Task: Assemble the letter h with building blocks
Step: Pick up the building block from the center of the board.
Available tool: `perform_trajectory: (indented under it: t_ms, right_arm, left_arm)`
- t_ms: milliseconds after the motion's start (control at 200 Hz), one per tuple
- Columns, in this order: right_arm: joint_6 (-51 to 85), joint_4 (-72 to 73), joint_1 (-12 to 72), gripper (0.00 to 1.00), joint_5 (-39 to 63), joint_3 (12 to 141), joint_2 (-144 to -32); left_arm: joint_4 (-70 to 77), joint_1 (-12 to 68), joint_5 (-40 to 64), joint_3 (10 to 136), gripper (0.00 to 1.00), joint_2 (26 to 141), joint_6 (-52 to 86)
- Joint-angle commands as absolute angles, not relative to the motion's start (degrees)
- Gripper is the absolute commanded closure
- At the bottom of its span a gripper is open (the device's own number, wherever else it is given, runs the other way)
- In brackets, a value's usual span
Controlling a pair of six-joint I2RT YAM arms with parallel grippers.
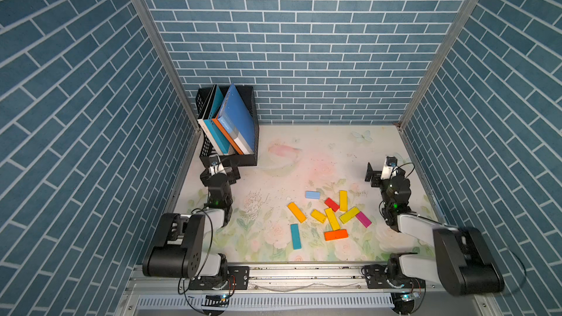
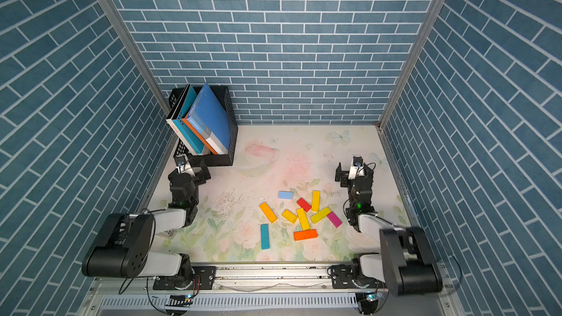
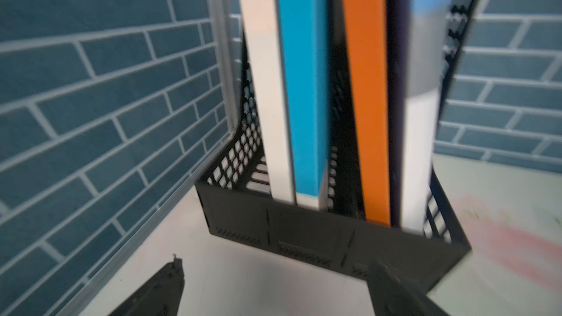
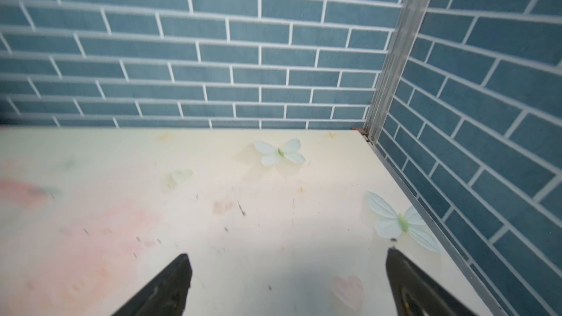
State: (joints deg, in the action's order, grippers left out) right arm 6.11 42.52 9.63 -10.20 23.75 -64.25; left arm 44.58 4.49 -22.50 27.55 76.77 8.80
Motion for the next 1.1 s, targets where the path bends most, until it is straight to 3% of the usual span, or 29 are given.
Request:
perform_trajectory:
  t_ms: [0, 70, 180, 325, 440, 530, 680, 835, 1095]
  right_arm:
    - [23.22, 20.63, 10.47, 0.01, -10.21, 27.29, -51.51]
    - [35.76, 18.02, 10.13, 0.01, -10.93, 22.40, -45.52]
    - [37.80, 1.47, 11.99, 0.01, -9.06, 28.69, -46.44]
    - [46.52, -22.41, 21.27, 0.01, -28.10, 42.05, -52.86]
    - [41.49, -19.00, 21.36, 0.01, -28.72, 39.40, -48.92]
    - [38.86, -16.44, 21.19, 0.00, -22.19, 39.40, -46.78]
    - [36.31, -22.98, 21.53, 0.15, -15.36, 47.18, -59.73]
    - [32.91, -24.87, 22.19, 0.19, -12.59, 49.34, -63.75]
    - [30.69, -27.81, 22.29, 0.23, -9.52, 49.79, -66.37]
  left_arm:
    - [11.85, 5.82, -28.55, 40.10, 0.03, 69.19, 27.24]
    - [2.04, 8.78, -21.59, 41.49, 0.11, 66.03, 36.06]
    - [-6.00, 24.93, -24.51, 38.11, 0.11, 60.68, 43.97]
    - [-13.02, 47.60, -24.70, 34.08, 0.12, 61.72, 53.09]
    - [-12.67, 59.83, -23.27, 36.67, 0.10, 70.30, 57.14]
    - [-15.55, 61.53, -17.45, 44.41, 0.15, 80.52, 57.38]
    - [-17.64, 61.69, -12.42, 50.90, 0.14, 89.50, 58.76]
    - [-22.24, 61.48, -12.26, 56.85, 0.17, 96.37, 61.43]
    - [-27.93, 61.10, -15.12, 59.62, 0.18, 98.35, 67.76]
